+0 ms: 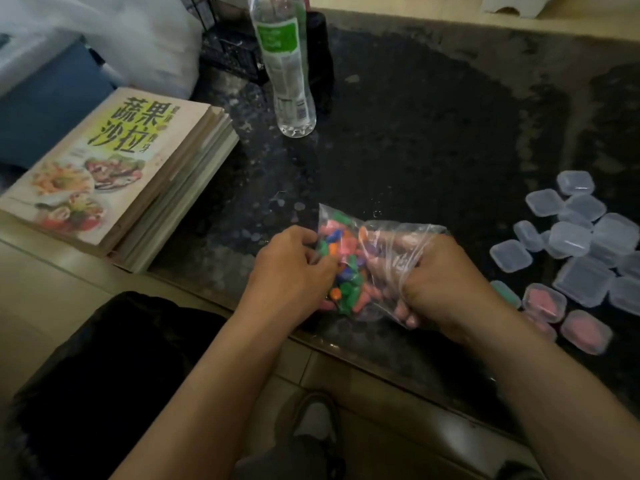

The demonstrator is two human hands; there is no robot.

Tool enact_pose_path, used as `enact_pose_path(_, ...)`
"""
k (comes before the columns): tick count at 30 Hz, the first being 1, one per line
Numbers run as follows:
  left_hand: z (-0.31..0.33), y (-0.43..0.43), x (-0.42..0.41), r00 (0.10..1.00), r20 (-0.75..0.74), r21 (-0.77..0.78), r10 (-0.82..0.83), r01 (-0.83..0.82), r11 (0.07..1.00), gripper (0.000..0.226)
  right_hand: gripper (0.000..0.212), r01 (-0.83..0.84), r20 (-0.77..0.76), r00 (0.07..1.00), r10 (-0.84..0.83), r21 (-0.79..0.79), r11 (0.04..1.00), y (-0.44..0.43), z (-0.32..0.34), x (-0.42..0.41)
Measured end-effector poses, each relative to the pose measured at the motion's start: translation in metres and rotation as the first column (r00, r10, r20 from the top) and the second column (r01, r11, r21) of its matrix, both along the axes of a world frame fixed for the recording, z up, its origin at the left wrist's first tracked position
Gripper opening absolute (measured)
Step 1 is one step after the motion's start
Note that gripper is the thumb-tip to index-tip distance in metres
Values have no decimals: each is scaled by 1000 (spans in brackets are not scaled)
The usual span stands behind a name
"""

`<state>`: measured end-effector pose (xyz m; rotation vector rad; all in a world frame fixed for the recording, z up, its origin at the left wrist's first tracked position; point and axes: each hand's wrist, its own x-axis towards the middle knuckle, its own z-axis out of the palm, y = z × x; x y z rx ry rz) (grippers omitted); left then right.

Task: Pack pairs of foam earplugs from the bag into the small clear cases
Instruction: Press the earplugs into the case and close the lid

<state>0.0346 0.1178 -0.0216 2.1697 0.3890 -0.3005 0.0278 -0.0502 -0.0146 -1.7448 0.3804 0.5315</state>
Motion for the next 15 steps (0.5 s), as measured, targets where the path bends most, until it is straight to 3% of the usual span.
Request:
enact_pose_path(8,-5,2,-2,998,44,12,-35,35,999,26,17,-165,9,983,183,-387,907,3,3,8)
enact_pose_path(12,-6,1,-3,996,63,68,-64,60,996,27,30,-235,-44,970,237,-399,887,1,10,8)
enact_pose_path(15,-6,-1,-3,996,50,45,-74,72,996,29,26,-237,-10,967,253,-391,889,2,14,5)
